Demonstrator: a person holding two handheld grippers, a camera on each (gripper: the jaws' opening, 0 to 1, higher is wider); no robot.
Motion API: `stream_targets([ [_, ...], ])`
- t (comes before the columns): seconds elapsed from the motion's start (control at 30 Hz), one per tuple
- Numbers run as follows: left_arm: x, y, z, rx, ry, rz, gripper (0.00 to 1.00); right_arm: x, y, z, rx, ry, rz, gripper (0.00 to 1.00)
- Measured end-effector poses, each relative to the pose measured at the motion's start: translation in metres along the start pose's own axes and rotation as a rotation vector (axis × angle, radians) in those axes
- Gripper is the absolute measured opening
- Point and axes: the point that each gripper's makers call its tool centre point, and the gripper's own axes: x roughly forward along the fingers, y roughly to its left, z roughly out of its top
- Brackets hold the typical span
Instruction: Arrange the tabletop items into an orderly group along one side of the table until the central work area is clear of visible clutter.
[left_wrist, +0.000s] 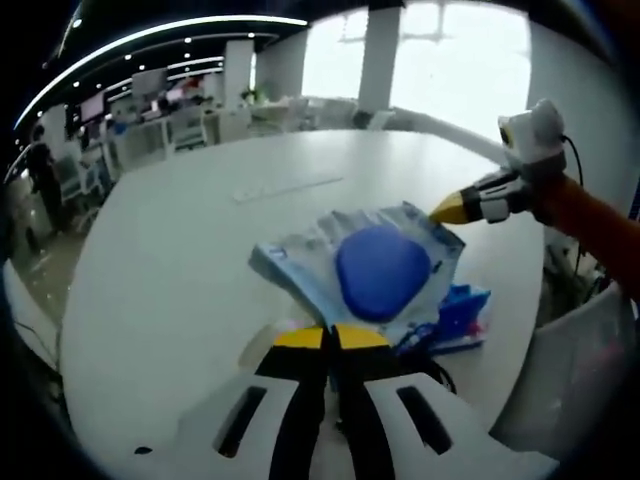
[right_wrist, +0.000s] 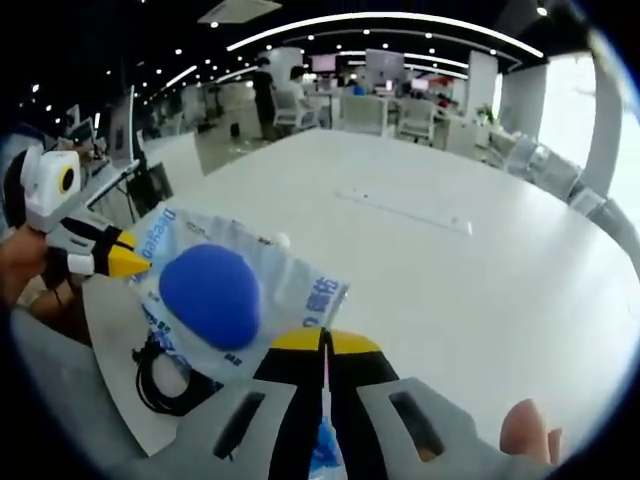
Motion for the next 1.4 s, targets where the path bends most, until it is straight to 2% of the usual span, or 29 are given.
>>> stream_targets([
  [0.3,0.02,-0.018,0.021,0.065,0.001,-0.03,0.0,-0.015,-0.029,-0.001,0.02,-0.01,-0.052,0.01],
  [0.83,0.058,-0.052,0.042,0.124,0.01,-0.082,0.0,-0.036,-0.075,-0.005,0.051,-0.021,-0.128,0.01],
  [1.4,0.1,-0.072,0.06,0.126,0.007,-0.114,0.0,-0.046,-0.12,-0.012,0.081,-0.03,-0.191,0.01],
])
